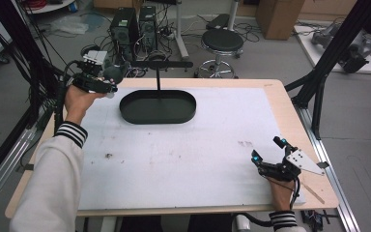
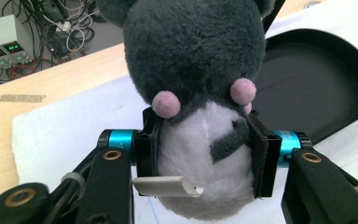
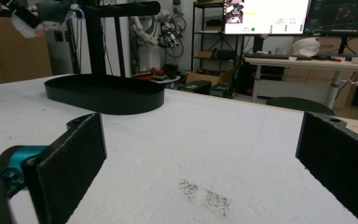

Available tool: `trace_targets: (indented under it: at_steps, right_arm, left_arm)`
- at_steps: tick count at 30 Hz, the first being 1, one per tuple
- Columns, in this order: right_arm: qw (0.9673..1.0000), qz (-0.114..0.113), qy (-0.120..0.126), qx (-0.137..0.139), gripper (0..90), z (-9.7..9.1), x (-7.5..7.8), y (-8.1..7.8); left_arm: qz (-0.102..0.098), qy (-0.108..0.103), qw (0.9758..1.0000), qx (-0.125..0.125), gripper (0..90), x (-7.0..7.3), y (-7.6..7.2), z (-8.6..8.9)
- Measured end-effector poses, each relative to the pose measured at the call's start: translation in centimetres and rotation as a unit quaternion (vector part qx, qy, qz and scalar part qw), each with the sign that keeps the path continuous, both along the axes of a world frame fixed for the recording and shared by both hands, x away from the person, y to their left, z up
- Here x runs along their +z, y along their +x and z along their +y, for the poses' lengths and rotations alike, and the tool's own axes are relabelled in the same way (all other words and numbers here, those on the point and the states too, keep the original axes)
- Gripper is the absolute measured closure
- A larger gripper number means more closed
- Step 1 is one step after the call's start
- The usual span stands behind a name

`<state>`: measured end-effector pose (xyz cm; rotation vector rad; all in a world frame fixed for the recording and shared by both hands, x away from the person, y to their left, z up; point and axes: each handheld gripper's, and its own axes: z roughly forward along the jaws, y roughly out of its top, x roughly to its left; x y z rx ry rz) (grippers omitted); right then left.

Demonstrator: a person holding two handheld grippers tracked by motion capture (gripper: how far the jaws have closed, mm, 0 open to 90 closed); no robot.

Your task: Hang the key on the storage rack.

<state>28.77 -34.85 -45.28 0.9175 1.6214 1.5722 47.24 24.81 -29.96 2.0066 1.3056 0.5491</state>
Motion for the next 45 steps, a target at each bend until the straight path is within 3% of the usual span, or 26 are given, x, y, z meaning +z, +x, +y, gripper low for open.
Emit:
trace_targets:
  at_steps: [2,6,10,13,16,24,31,34,37,40,42,43,44,45]
  right_arm:
    - [1.0,0.001,0.001,0.001,0.6,0.0,0.0,0.0]
    - [1.0,0.0,0.001,0.0,0.6,0.0,0.0,0.0]
    - [1.0,0.0,0.002,0.001,0.6,0.0,0.0,0.0]
    - [1.0,-0.003,0.001,0.001,0.6,0.0,0.0,0.0]
    - [1.0,0.0,0.004,0.0,0.6,0.0,0.0,-0.1]
    - [1.0,0.001,0.005,0.001,0.6,0.0,0.0,0.0]
    - [1.0,0.001,0.004,0.001,0.6,0.0,0.0,0.0]
    - [1.0,0.002,0.005,0.001,0.6,0.0,0.0,0.0]
    - [1.0,0.002,0.005,0.001,0.6,0.0,0.0,0.0]
    - [1.0,0.001,0.004,0.001,0.6,0.0,0.0,-0.1]
    - [1.0,0.001,0.006,0.002,0.6,0.0,0.0,-0.1]
    - [1.0,0.001,0.006,0.002,0.6,0.0,0.0,-0.1]
    - [1.0,0.001,0.005,0.001,0.6,0.0,0.0,-0.1]
    - [1.0,0.001,0.005,0.001,0.6,0.0,0.0,-0.1]
  left_arm:
    - [0.006,0.007,1.0,0.001,55.2,-0.4,0.0,0.1]
    - [-0.002,0.004,1.0,0.002,55.2,-1.3,-0.1,0.3]
    - [0.002,-0.001,0.9999,-0.015,55.2,-2.2,0.2,0.5]
    - [0.012,0.015,0.9991,-0.036,55.2,-3.2,0.5,0.2]
    - [0.012,0.018,0.999,-0.039,55.1,-3.6,0.8,-0.3]
    - [0.022,-0.016,0.9984,-0.049,51.9,-4.3,1.5,-1.1]
    - [0.015,-0.02,0.9981,-0.057,50.2,-4.4,1.5,-1.3]
    - [-0.012,-0.025,0.9969,-0.074,37.8,-4.5,1.3,-1.6]
    - [-0.03,-0.031,0.9968,-0.067,7.2,-4.5,1.3,-1.7]
    - [-0.088,-0.032,0.9928,-0.076,3.5,-4.5,0.4,-1.6]
    - [-0.104,-0.038,0.9899,-0.089,1.7,-4.4,0.0,-1.4]
    - [-0.104,-0.038,0.9899,-0.089,1.7,-4.4,0.0,-1.4]
    - [-0.119,-0.042,0.9869,-0.1,1.7,-4.3,-0.8,-1.2]
    - [-0.123,-0.043,0.9856,-0.108,1.7,-4.2,-1.1,-1.0]
